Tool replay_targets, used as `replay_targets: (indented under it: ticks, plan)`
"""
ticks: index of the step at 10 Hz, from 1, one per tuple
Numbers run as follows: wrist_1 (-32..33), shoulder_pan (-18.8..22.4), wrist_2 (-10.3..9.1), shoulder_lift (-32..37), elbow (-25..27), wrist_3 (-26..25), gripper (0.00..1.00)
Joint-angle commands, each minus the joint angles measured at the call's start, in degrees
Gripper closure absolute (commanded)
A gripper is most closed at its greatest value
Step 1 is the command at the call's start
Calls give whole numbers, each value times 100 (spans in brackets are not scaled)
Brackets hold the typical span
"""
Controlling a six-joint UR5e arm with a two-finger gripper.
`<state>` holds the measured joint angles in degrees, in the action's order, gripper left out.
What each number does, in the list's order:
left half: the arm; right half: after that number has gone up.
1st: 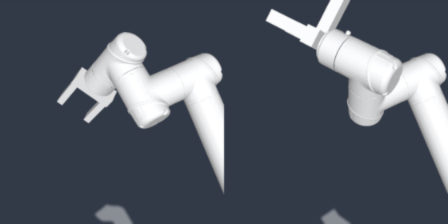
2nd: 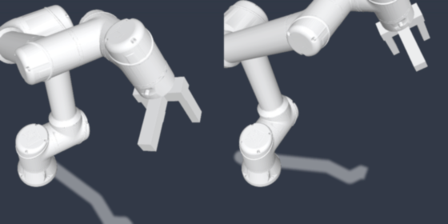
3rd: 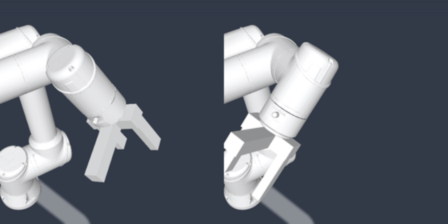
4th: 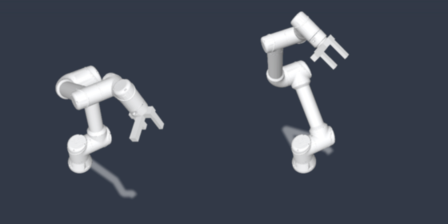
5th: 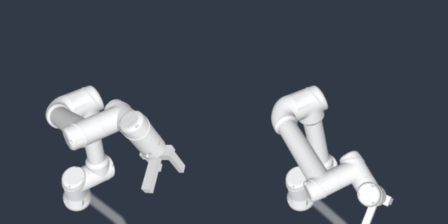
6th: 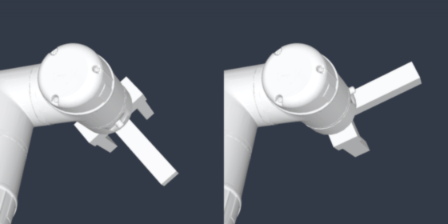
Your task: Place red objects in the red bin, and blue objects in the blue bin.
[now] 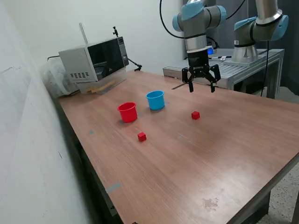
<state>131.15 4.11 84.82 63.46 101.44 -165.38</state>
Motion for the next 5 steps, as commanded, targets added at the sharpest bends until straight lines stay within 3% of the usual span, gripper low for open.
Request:
replay_targets:
  ticks: [1, 5]
  plan:
    - [392, -120, 0, -473, -72, -142, 0]
    - [560, -420, 35, -975, -213, -714, 0]
